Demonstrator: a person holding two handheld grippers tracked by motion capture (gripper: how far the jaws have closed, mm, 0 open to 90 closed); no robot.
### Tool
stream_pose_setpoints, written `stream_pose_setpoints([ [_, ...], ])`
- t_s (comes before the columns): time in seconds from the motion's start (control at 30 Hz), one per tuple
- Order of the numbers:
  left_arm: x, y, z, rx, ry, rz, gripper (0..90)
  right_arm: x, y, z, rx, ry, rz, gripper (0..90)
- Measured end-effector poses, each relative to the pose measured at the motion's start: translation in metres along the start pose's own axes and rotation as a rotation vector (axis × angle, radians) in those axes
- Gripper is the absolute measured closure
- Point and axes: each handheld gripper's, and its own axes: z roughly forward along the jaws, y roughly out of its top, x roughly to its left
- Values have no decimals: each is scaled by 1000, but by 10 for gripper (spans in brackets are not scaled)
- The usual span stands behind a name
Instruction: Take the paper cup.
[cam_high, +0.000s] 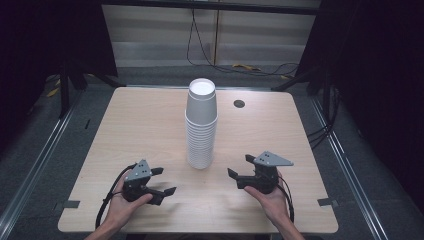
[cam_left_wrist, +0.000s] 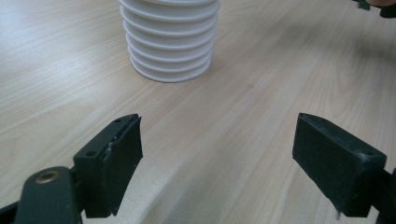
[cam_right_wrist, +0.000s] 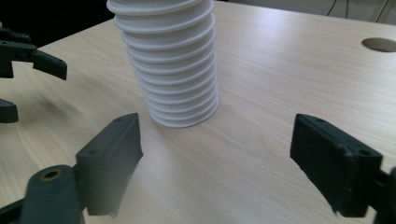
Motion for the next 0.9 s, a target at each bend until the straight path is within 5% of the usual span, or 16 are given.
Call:
stream_pose_setpoints([
  [0.13, 0, -1, 1, 9, -1, 0, 158, 1, 9, 4, 33, 31, -5, 152],
  [0.47, -1, -1, -6, 5, 13, 6, 161, 6, 37, 4, -72, 34, -47, 138],
  [0.9, -5, -1, -8, 6, -3, 21, 161, 15, 62, 10, -99, 75, -71, 138],
])
